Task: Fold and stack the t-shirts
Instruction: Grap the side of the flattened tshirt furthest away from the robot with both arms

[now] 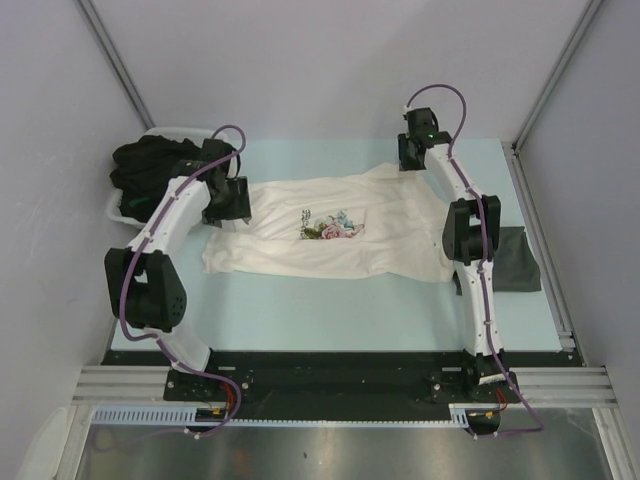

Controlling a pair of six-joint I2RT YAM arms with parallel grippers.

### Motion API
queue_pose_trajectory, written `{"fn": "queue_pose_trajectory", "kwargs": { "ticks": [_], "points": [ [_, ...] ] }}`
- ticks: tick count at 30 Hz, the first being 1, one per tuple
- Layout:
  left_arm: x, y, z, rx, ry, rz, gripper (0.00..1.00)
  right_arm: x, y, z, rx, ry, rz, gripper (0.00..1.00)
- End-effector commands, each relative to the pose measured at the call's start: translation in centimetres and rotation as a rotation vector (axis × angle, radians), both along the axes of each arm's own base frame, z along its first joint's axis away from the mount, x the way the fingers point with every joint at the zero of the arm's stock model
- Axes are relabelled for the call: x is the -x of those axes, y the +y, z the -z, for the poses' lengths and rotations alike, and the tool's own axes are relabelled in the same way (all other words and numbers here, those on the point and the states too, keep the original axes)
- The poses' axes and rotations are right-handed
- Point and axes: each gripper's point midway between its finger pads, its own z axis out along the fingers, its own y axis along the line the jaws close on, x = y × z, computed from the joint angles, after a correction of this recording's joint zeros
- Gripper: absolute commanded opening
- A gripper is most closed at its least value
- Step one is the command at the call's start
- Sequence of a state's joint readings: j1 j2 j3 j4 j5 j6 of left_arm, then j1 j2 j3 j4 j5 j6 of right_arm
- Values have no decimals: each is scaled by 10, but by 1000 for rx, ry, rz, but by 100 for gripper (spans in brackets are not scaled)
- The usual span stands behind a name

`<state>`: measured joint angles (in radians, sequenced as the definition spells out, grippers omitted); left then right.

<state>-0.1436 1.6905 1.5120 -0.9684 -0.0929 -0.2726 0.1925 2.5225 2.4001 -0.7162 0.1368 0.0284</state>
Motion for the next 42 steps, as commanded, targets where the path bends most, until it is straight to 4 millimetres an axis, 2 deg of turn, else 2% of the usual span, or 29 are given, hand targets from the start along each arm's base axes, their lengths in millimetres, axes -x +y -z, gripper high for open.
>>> {"fn": "queue_pose_trajectory", "kwargs": {
  "ticks": [1,8,17,21,25,26,29,34,42],
  "points": [
    [-1,-4,-25,25,-73,10,71,-18,7,-13,4,-81,-22,45],
    [6,-1,-21,7,-60,25,71,-27,11,-5,64,-110,-62,47],
    [9,0,-14,-4,-52,47,71,-31,17,22,149,-99,-109,48],
    [9,0,-13,-4,-55,53,71,-33,11,26,211,-98,-117,49],
    [10,-1,-8,-2,-42,55,71,-34,7,13,244,-123,-111,49],
    [10,-2,-6,3,-39,56,71,-35,8,3,248,-147,-110,49],
    [8,-4,-4,12,-38,58,71,-37,4,-8,276,-177,-106,50],
    [5,-7,-1,21,-34,61,71,-38,-10,-5,283,-164,-87,50],
    [1,-11,2,29,-26,68,72,-40,-23,-30,280,-201,-63,50]
  ]
}}
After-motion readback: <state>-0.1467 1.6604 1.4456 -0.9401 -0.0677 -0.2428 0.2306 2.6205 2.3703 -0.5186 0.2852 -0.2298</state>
